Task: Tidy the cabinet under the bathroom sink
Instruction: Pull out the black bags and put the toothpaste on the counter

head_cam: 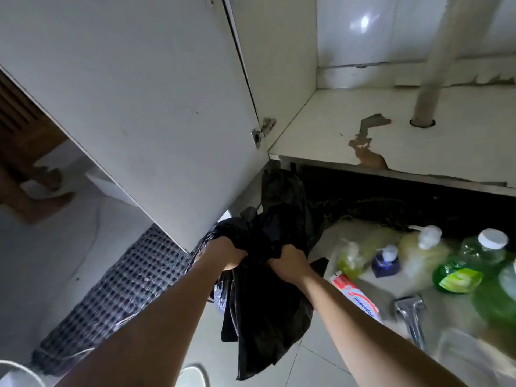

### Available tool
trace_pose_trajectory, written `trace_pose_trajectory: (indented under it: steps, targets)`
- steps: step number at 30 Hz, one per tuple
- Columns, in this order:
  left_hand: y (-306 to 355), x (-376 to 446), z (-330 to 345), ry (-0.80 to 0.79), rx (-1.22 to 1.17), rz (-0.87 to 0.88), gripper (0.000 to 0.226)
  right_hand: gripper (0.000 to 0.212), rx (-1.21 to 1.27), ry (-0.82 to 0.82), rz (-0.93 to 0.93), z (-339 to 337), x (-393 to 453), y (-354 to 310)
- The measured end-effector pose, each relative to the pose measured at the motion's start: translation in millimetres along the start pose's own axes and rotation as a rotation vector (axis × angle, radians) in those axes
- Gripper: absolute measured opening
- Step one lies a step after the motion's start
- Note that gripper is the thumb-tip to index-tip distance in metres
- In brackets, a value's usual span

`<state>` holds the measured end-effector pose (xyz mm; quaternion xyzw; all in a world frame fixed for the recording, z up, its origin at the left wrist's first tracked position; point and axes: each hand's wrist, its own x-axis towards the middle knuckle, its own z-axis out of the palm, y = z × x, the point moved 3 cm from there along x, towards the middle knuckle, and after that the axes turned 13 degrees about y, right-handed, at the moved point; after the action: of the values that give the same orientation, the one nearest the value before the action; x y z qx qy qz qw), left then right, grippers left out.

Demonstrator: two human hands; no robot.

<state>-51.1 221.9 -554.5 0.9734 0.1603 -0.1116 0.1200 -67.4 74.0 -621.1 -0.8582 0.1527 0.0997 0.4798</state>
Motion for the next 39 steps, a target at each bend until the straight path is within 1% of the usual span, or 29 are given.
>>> trace_pose_trajectory:
  steps: [3,5,6,8,10,12,14,17,19,20,21,23,24,26,27,29,31,32,34,35,36,38,39]
  targets:
    - [-17.8,4.7,16.9,-0.131,0.199,-0.039,0.072,0.027,-0.1,-0.07,0.013,23.1,-16.1,23.7]
    - [-23.1,4.2,16.9,-0.191,0.29,-0.076,0.086,0.029,-0.184,-0.104,0.013,35.0,-25.7,33.7]
    - [-22.8,1.6,13.3,-0.228,0.311,-0.088,0.088,0.037,-0.226,-0.111,0.01,39.5,-28.9,38.4]
    - [-19.1,-6.4,1.9,-0.286,0.308,-0.08,0.085,0.055,-0.288,-0.115,-0.002,45.0,-34.9,46.2]
    - [-19.2,-16.9,-13.4,-0.291,0.305,-0.046,0.081,0.067,-0.318,-0.118,-0.014,43.9,-44.8,46.1]
    - [-22.7,-24.8,-27.8,-0.205,0.323,0.042,0.076,0.076,-0.33,-0.161,0.017,37.1,-58.0,38.4]
    - [-24.6,-35.2,-41.9,-0.123,0.326,0.122,0.069,0.073,-0.333,-0.2,0.027,26.7,-71.4,26.2]
    - [-14.8,-54.1,-59.2,0.05,0.337,0.276,0.058,0.052,-0.347,-0.219,-0.018,-2.7,-92.2,4.2]
    - [1.1,-73.7,-66.2,0.136,0.311,0.385,0.048,0.038,-0.36,-0.16,-0.059,-39.0,-108.1,-8.0]
    - [10.4,-82.9,-65.4,0.121,0.274,0.441,0.045,0.032,-0.333,-0.109,-0.079,-60.1,-116.0,-11.9]
    - [22.3,-93.5,-62.3,0.07,0.211,0.49,0.043,0.028,-0.312,-0.04,-0.104,-84.2,-124.6,-12.7]
    - [44.9,-114.6,-54.2,-0.072,0.112,0.562,0.042,0.022,-0.27,0.071,-0.131,-124.8,-138.0,-8.1]
    - [58.3,-127.0,-49.7,-0.122,0.111,0.605,0.042,0.02,-0.228,0.124,-0.113,-142.7,-144.0,0.0]
    - [85.1,-150.3,-41.7,-0.151,0.148,0.692,0.041,0.016,-0.164,0.209,-0.066,-172.1,-155.7,20.7]
    - [98.6,-161.8,-38.8,-0.149,0.145,0.729,0.04,0.015,-0.173,0.239,-0.043,-182.9,-159.1,33.4]
    - [124.5,-178.5,-27.8,-0.178,0.084,0.777,0.035,0.02,-0.26,0.266,0.0,-199.2,-163.4,60.1]
    - [143.8,-189.8,-2.3,-0.244,0.019,0.782,0.034,0.023,-0.358,0.244,0.065,-209.7,-161.3,90.4]
    - [149.4,-195.2,16.6,-0.279,0.015,0.776,0.034,0.021,-0.401,0.224,0.103,-213.3,-157.6,106.2]
    - [155.2,-202.9,62.8,-0.331,0.068,0.788,0.037,0.013,-0.474,0.189,0.167,-219.8,-146.4,130.2]
    - [155.0,-205.3,85.5,-0.359,0.107,0.805,0.038,0.008,-0.497,0.194,0.177,-222.4,-138.4,137.1]
    - [154.6,-206.5,106.7,-0.39,0.139,0.823,0.038,0.008,-0.509,0.23,0.172,-225.6,-128.4,141.5]
    - [152.8,-205.8,141.9,-0.447,0.189,0.831,0.033,0.025,-0.487,0.315,0.157,-228.7,-107.6,152.0]
    - [150.0,-203.1,156.2,-0.475,0.198,0.806,0.034,0.028,-0.483,0.329,0.168,-226.7,-98.9,160.1]
